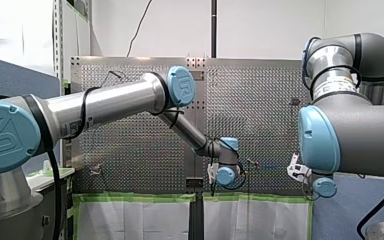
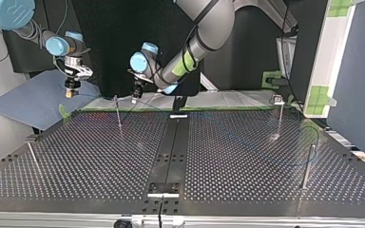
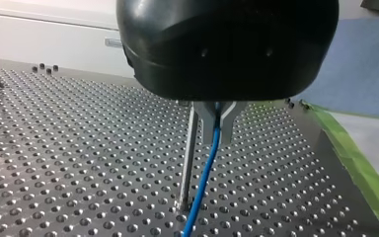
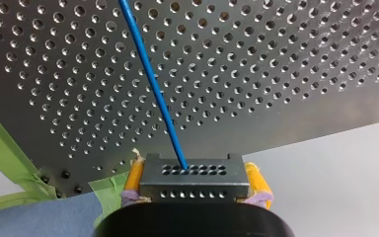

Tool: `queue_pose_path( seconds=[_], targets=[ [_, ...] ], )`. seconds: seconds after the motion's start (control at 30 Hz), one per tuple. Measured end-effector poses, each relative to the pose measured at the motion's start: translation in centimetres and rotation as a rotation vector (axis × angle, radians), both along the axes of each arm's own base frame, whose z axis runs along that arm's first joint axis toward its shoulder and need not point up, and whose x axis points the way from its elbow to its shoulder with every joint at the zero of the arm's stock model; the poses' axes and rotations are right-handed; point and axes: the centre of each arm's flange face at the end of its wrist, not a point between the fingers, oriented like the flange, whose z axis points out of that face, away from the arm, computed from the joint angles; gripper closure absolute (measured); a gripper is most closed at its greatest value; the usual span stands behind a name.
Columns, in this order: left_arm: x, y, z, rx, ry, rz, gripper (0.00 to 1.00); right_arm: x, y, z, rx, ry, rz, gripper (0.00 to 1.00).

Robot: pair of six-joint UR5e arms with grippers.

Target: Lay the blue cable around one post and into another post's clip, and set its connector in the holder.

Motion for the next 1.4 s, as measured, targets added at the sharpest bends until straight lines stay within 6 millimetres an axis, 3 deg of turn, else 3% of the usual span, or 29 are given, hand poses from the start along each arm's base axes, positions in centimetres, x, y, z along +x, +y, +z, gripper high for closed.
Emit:
queue_pose_path(
  seconds=[0.23, 0.3, 0.33, 0.4, 0.43, 0.47, 0.5, 0.53, 0.57, 1.1, 1.4],
  targets=[
    [0.5, -0.1, 0.4, -0.013, -0.003, -0.002, 0.92, 0.1, -0.2, 0.1, -0.005, 0.0, 0.002, 1.0],
    [0.5, 0.0, 0.4, -0.013, -0.002, -0.002, 0.79, 0.0, -0.2, 0.1, -0.006, 0.001, 0.001, 1.0],
    [0.5, 0.0, 0.3, -0.014, -0.001, -0.003, 0.79, 0.1, -0.3, 0.1, -0.007, 0.001, 0.002, 1.0],
    [0.4, 0.0, 0.2, -0.016, 0.003, -0.01, 0.61, 0.2, -0.3, 0.1, -0.006, 0.003, 0.004, 1.0],
    [0.3, 0.0, 0.2, -0.017, 0.005, -0.012, 0.61, 0.2, -0.3, 0.1, -0.006, 0.004, 0.005, 1.0],
    [0.2, -0.1, 0.1, -0.018, 0.007, -0.017, 0.37, 0.2, -0.3, 0.1, -0.006, 0.005, 0.005, 1.0],
    [0.1, -0.1, 0.0, -0.018, 0.01, -0.021, 0.23, 0.3, -0.3, 0.1, -0.007, 0.005, 0.007, 1.0],
    [-0.1, -0.2, 0.0, -0.019, 0.012, -0.027, 0.23, 0.3, -0.3, 0.2, -0.007, 0.006, 0.008, 1.0],
    [-0.3, -0.3, -0.1, -0.019, 0.015, -0.035, 0.01, 0.4, -0.3, 0.2, -0.008, 0.006, 0.01, 1.0],
    [-2.6, -1.2, -0.7, 0.002, 0.049, -0.079, 0.01, 2.0, -0.1, 0.2, -0.014, 0.016, 0.07, 1.0],
    [-4.0, -1.3, 0.6, 0.024, 0.06, -0.094, 0.01, 2.3, 0.0, 0.2, -0.009, 0.014, 0.074, 1.0]
  ],
)
